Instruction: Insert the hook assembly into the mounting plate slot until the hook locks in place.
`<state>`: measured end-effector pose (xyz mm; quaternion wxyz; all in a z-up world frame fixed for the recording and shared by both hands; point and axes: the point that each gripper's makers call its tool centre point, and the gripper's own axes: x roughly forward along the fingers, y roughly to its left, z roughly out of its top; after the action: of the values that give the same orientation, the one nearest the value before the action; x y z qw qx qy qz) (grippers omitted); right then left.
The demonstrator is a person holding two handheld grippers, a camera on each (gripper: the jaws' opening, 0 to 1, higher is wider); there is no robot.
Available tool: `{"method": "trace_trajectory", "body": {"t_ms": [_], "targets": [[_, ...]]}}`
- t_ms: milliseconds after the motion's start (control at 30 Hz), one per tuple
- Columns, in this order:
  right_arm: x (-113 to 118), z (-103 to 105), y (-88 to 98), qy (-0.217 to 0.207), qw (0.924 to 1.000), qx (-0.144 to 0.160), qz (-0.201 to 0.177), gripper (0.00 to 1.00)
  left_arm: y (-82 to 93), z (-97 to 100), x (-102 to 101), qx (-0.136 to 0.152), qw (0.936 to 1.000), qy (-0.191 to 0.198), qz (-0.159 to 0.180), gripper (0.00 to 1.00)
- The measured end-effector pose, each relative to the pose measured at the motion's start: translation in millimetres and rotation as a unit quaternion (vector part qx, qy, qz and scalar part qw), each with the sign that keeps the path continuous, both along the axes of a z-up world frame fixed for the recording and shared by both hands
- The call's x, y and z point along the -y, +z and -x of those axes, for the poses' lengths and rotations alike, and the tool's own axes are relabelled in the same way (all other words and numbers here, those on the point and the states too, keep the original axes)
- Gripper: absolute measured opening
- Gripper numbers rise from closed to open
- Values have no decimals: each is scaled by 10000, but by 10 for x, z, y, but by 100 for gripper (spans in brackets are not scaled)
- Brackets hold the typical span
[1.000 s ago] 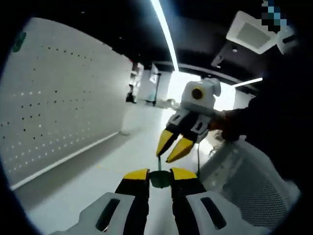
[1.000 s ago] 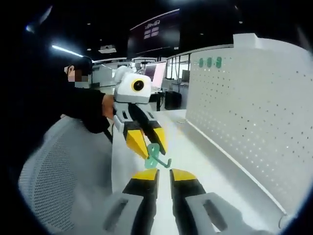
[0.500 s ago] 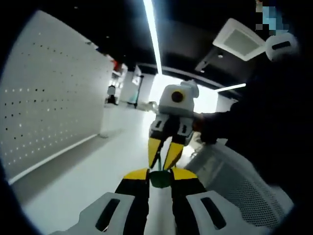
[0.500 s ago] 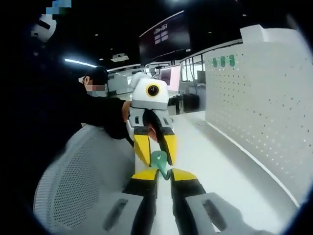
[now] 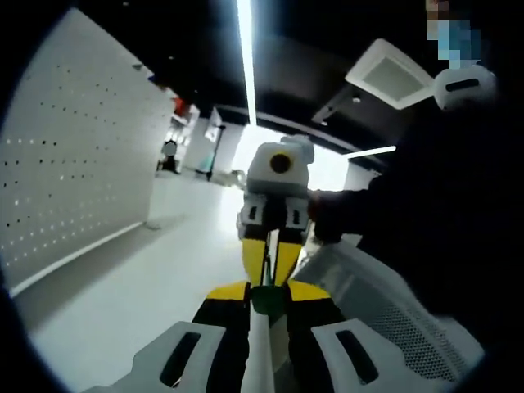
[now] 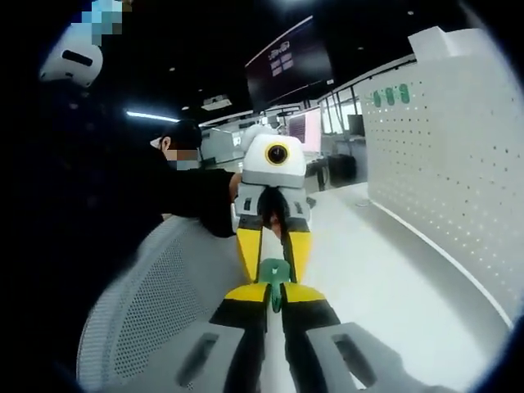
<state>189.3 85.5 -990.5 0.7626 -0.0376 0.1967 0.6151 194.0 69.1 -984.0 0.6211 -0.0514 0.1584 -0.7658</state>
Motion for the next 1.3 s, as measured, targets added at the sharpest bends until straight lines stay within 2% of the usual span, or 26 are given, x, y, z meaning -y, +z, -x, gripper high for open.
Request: {"method": "trace_trajectory", "body": {"t_ms": [267,500,700,733,800,833,867,1067,1133,1300], "targets": [[-9,-62,-5,-209,9998,35,9,1,-1,-68,-4,136,9998,149,1,16],[28,-333,24,-862,9960,213,80,1,30,-311,-5,377,9964,758,48,17],[16,-463,42,-1147,9927,352,133,1,56,-432,-12,618,9920,1100,47,20],[41,-516,61,-1283,9908,422,112,1,38,-508,-35,699,9894,1274,-17,19],[64,-559,112,-1413,9892,385,-37,1,55,-545,-59,707,9883,1351,16,15],[79,-576,134,-1481,9882,385,-97,1,80,-579,-80,717,9871,1429,64,10],[101,-600,148,-1554,9871,380,-102,1,114,-584,-81,704,9869,1445,146,11],[97,-707,207,-1859,9813,470,-158,1,83,-666,-96,972,9812,1668,5,9],[101,-752,226,-2046,9779,381,-216,1,74,-719,-108,1063,9779,1798,-41,10],[72,-858,265,-2441,9685,420,-273,1,84,-802,-126,1131,9724,2042,-44,11]]}}
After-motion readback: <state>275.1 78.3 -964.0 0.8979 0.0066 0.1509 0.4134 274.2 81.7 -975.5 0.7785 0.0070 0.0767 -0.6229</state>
